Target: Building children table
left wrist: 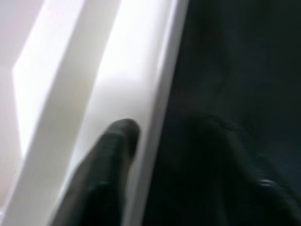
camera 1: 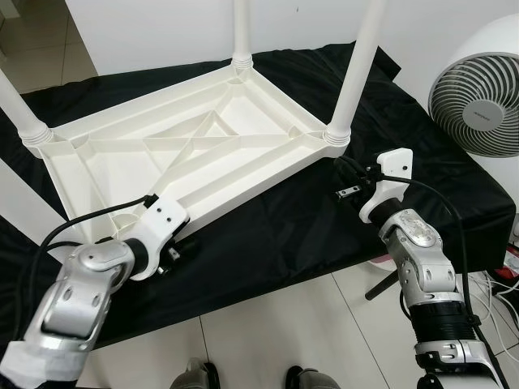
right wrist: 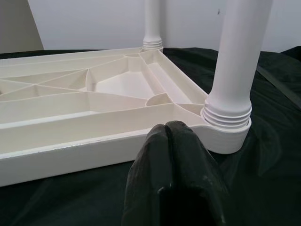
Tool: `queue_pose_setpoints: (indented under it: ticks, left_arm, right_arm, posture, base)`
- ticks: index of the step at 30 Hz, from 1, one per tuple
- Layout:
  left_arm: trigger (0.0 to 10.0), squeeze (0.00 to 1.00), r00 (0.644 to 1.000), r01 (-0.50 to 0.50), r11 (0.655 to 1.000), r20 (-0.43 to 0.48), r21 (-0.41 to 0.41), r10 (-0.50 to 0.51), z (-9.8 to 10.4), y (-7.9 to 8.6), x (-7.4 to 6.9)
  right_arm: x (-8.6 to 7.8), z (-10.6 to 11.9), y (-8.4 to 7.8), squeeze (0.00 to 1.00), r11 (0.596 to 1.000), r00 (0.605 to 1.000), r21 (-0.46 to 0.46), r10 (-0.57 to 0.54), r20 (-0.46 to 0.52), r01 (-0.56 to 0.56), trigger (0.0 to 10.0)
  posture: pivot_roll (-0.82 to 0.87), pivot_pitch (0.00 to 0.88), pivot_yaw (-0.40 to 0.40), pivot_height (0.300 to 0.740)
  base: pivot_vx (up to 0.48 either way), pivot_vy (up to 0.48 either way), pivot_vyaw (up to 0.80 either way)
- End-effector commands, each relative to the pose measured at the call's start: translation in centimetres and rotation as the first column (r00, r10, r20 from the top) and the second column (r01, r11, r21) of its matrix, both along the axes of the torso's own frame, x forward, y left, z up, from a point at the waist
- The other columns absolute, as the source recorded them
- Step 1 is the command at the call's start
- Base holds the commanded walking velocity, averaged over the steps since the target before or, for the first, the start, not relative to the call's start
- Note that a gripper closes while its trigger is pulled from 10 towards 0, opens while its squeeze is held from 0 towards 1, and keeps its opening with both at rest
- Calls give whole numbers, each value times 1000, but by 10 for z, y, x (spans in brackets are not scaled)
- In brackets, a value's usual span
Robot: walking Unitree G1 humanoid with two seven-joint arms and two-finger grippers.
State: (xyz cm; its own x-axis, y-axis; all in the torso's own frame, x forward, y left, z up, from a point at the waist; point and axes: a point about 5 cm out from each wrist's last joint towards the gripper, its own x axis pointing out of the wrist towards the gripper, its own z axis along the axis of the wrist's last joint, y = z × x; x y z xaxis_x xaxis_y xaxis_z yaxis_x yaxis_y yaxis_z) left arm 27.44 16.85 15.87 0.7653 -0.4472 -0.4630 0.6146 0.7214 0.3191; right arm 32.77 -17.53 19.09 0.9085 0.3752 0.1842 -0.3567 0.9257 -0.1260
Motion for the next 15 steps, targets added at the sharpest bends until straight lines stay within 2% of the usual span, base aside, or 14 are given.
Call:
queue_pose_setpoints:
  ticks: [1, 7, 9, 13, 15]
  left_arm:
    - [0, 0, 999, -35, 999, -11, 20, 36, -5, 0, 1]
    - [0, 0, 999, -49, 999, 19, 16, 49, -1, -6, 6]
    - [0, 0, 997, -63, 998, 48, 1, 63, 4, -14, 13]
    - [0, 0, 996, -66, 998, 58, -2, 66, 6, -17, 15]
    - [0, 0, 996, -51, 999, 78, -1, 51, 8, -25, 21]
  right_arm:
    - [-1, -3, -1, 0, 1000, 1000, -3, -2, -7, 2, 10000]
    - [-1, -3, -2, 0, 1000, 1000, -2, -5, -7, 5, 10000]
    - [-1, -3, -1, 0, 1000, 1000, 0, -6, -3, 6, 10000]
    - [-1, -3, 0, 0, 1000, 1000, 2, -6, -2, 6, 10000]
    - [-1, -3, 0, 0, 1000, 1000, 4, -8, 0, 8, 10000]
  posture:
    - [-47, 142, 21, 740]
    - [-48, 140, 25, 740]
    - [-50, 137, 28, 740]
    - [-50, 137, 28, 740]
    - [-53, 131, 30, 740]
  base:
    - [0, 0, 0]
    - [0, 0, 0]
    - [0, 0, 0]
    - [0, 0, 0]
    - [0, 0, 0]
